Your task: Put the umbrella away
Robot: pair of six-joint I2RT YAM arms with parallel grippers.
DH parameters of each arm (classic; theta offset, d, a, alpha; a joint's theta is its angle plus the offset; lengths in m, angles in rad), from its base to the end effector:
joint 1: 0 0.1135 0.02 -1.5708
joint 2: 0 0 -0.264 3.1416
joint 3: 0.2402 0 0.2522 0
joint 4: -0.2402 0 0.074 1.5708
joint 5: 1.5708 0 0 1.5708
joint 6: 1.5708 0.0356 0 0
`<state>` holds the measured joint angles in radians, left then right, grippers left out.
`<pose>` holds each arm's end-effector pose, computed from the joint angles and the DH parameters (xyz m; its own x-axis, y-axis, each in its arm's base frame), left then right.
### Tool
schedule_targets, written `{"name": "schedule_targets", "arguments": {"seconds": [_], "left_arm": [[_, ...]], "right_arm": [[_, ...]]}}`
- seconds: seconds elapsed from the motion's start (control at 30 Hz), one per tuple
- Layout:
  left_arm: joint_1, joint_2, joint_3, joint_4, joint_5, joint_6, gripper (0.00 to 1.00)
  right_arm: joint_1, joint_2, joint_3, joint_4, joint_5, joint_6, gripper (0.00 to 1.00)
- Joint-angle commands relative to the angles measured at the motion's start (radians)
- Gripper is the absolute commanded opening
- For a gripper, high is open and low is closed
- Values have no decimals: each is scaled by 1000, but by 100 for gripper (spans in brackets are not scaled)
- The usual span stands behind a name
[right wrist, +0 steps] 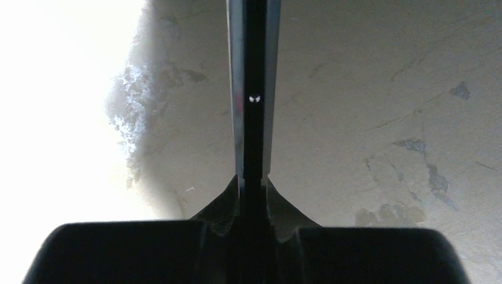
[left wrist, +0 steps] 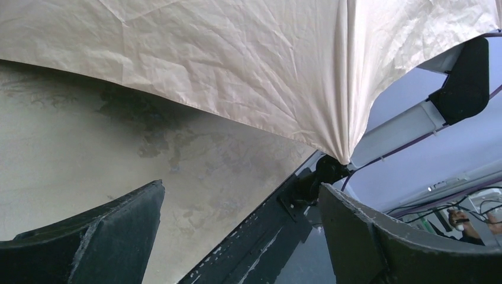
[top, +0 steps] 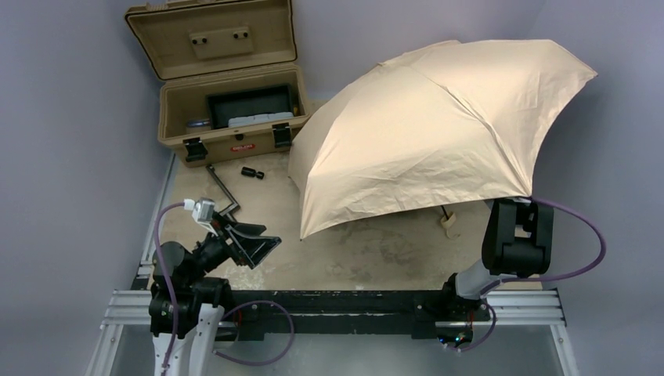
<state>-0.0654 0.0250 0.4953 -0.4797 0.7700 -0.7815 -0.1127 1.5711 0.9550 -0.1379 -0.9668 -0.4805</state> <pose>0.0451 -0.0278 0.2837 -0.5290 -0.4721 -0.7052 0.5198 0.4767 -0.7090 0.3246 -0.0073 0.2204 -0.3572 -0.2238 -0.9068 -0.7864 0.5959 0.1627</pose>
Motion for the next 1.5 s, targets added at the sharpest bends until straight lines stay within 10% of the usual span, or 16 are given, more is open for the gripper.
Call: {"name": "schedule_targets", "arguments": {"seconds": [0.0, 0.9, 1.03, 1.2, 1.47], "left_arm": [[8, -20, -8, 77, 67, -62, 99], [-10, 310, 339, 548, 109, -329, 98], [-184, 426, 395, 521, -23, -205, 97], [-673, 696, 599, 323, -389, 100, 93], [-765, 1049, 737, 607, -629, 47, 92]], "right_arm": [[1, -63, 54, -25, -79, 18, 0], [91, -387, 391, 48, 38, 1097, 0], [140, -386, 414, 49, 50, 1114, 0], [163, -378, 429, 51, 29, 1127, 0], [183, -420, 375, 123, -30, 1220, 0]]}}
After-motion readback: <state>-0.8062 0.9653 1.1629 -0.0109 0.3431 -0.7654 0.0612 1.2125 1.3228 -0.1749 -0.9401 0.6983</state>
